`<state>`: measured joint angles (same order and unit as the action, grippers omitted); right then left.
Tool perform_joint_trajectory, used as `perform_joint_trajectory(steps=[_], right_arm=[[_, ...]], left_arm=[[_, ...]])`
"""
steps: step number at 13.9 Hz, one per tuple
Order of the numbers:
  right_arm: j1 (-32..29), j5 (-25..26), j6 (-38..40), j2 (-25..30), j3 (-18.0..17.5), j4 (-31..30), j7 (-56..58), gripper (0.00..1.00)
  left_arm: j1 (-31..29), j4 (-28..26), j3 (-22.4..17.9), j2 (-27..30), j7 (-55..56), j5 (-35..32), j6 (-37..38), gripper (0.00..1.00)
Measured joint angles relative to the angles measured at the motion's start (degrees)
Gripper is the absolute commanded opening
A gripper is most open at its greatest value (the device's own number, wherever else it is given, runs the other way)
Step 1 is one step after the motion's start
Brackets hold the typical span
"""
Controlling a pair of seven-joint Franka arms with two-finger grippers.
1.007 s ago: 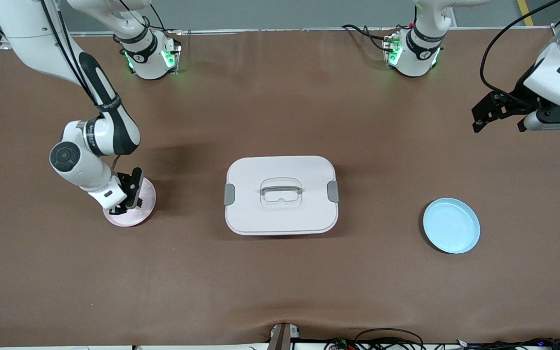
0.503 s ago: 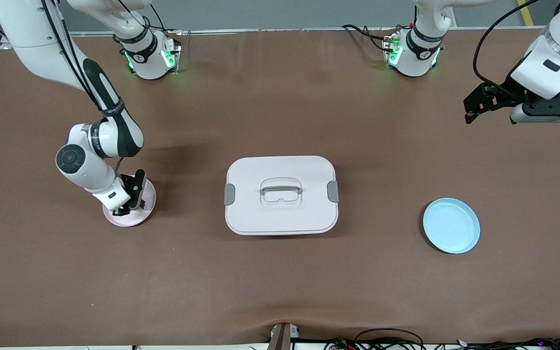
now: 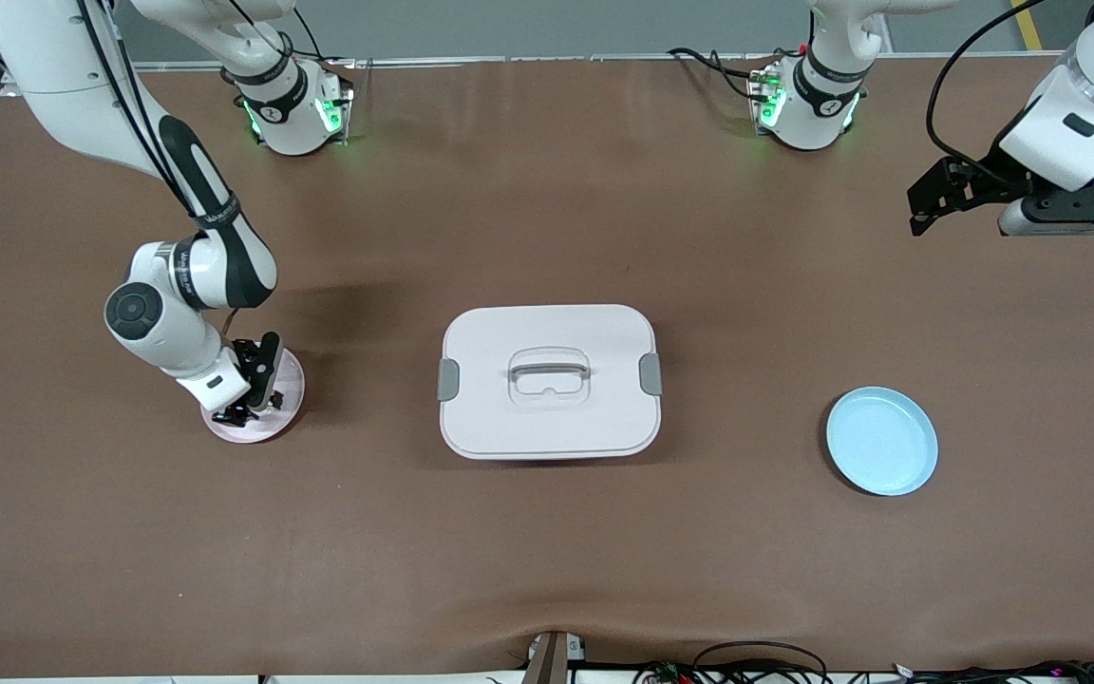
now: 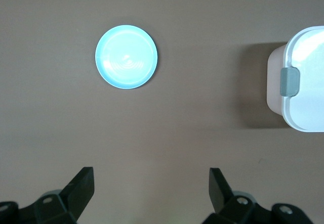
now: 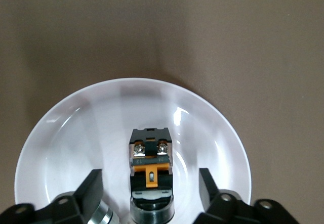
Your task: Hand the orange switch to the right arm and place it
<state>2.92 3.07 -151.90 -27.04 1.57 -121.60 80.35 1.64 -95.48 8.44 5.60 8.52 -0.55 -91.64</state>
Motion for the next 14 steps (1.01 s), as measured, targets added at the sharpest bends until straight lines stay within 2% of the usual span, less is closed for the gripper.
perform_joint_trajectory(steps=[2, 6, 9, 11, 14], right_arm=[[-0.02, -0.01, 1.56, 0.08, -0.06, 0.82, -0.01, 1.00], [-0.02, -0.22, 13.75, 1.93, -0.41, 6.93, -1.81, 1.00], [-0.03, -4.05, 20.67, 4.73, -0.43, 9.89, -6.20, 1.00], [-0.18, -8.38, 25.32, 7.30, -0.26, 10.35, -13.92, 1.00], [-1.06, -9.84, 32.12, 11.31, -0.17, 11.95, -29.97, 1.00]], left_arm=[[0.00, -0.01, 0.01, 0.00, 0.00, 0.00, 0.00, 1.00], [0.02, -0.05, 0.02, 0.00, 0.00, 0.00, 0.00, 1.00], [-0.01, -0.09, 0.00, 0.00, 0.02, 0.00, 0.00, 1.00], [-0.04, -0.17, -0.10, 0.00, 0.04, 0.00, 0.00, 1.00], [-0.08, -0.24, -0.24, 0.00, 0.04, 0.00, 0.00, 1.00]])
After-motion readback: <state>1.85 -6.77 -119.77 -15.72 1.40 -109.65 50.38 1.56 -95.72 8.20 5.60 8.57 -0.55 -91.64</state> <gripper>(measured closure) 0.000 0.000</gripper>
